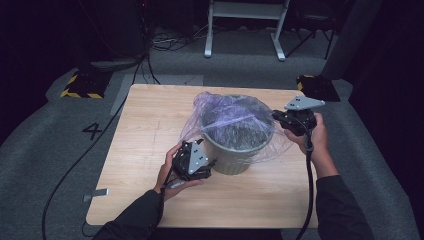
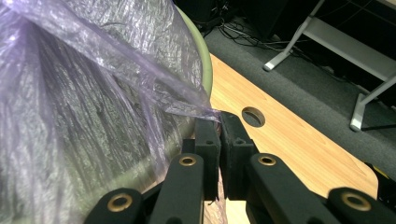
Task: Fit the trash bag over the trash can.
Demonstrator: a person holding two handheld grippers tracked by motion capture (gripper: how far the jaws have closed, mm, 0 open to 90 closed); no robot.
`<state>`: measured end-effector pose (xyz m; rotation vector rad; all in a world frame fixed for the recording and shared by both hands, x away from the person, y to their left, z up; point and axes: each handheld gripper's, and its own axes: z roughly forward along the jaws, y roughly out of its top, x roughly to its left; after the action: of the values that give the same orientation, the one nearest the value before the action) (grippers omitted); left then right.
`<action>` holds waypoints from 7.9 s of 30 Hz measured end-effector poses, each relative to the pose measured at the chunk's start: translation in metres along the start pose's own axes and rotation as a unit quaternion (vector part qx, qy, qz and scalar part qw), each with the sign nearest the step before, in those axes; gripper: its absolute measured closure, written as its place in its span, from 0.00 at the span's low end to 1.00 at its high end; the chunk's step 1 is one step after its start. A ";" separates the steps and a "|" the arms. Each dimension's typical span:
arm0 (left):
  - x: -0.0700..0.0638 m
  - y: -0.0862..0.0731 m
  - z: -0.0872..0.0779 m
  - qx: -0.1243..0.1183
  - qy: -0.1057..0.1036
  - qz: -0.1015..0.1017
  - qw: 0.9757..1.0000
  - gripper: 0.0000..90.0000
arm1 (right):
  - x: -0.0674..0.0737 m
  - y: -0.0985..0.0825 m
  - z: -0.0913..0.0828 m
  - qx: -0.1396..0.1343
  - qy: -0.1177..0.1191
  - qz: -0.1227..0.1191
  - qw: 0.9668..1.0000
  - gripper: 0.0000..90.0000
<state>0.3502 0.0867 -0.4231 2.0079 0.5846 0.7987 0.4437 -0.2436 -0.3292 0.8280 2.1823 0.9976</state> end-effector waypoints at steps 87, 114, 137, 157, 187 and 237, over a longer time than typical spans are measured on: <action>0.053 0.016 -0.070 -0.104 -0.092 -0.053 0.989 0.21 | -0.020 -0.012 0.019 -0.047 -0.034 0.065 0.996 0.99; 0.058 0.062 -0.046 -0.092 -0.123 0.028 0.988 0.85 | -0.017 -0.009 0.020 -0.049 -0.021 0.054 0.997 0.97; 0.122 0.088 -0.022 -0.080 -0.057 -0.018 0.995 1.00 | -0.025 -0.013 0.033 -0.031 -0.005 0.053 0.998 0.97; 0.165 0.051 0.069 -0.003 -0.048 -0.122 0.991 1.00 | -0.022 -0.033 0.074 0.011 0.040 0.078 0.996 0.98; 0.121 -0.014 0.043 0.013 -0.073 -0.132 0.989 0.49 | -0.034 -0.089 0.054 -0.014 0.038 0.137 0.990 0.72; 0.024 -0.044 0.038 0.071 -0.168 -0.016 0.983 1.00 | 0.024 -0.130 0.026 -0.048 0.114 0.051 0.991 1.00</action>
<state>0.3897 0.1038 -0.4694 2.1952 0.4850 0.3927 0.4099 -0.2830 -0.4537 0.8220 2.2767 1.2940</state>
